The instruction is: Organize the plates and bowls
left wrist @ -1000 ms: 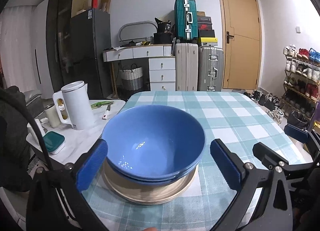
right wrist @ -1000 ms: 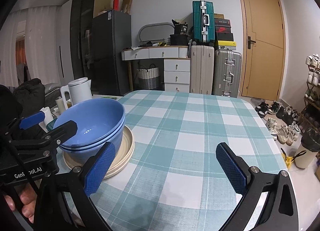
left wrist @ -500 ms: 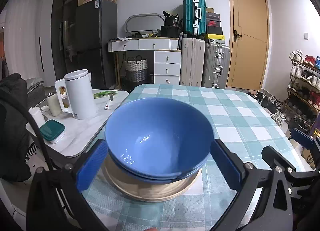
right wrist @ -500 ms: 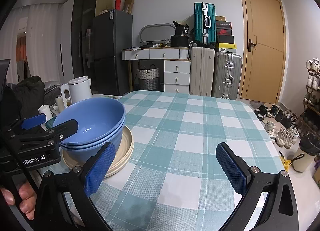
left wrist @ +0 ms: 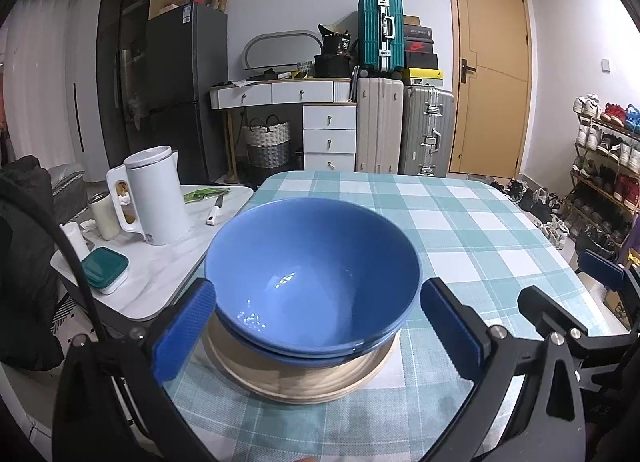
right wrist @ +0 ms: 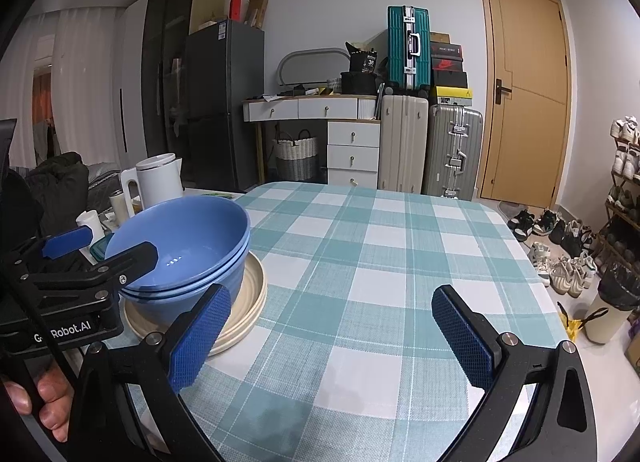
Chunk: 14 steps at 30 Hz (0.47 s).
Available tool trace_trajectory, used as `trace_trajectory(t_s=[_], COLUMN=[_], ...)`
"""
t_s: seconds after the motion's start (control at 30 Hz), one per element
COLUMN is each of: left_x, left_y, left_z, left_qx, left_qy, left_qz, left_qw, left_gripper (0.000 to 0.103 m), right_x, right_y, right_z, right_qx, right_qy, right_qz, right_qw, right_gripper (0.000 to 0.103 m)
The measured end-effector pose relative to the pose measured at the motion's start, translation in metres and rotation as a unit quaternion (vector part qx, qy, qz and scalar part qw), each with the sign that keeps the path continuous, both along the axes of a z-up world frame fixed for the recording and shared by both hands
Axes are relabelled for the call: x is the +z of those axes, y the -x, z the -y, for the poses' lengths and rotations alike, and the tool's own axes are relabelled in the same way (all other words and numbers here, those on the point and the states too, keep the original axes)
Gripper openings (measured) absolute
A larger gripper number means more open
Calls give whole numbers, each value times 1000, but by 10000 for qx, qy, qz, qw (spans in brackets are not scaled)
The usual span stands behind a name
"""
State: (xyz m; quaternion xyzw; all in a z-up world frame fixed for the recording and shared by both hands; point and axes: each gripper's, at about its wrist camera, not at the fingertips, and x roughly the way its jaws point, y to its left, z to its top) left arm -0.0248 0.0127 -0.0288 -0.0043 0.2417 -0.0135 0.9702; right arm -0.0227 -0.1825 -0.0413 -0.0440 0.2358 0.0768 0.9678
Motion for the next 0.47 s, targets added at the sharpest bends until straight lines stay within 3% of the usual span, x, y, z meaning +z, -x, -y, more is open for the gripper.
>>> trace_trajectory(t_s=[0.47], left_x=[-1], left_y=[0], left_z=[5], left_qx=[-63], left_qy=[-75], left_qz=[43], left_qw=[9999], left_gripper=[103], right_x=[0], right_y=[-1], right_z=[2], right_qx=[-36], right_qy=[21], right_qz=[-45], right_qw=[10000], right_gripper=[102])
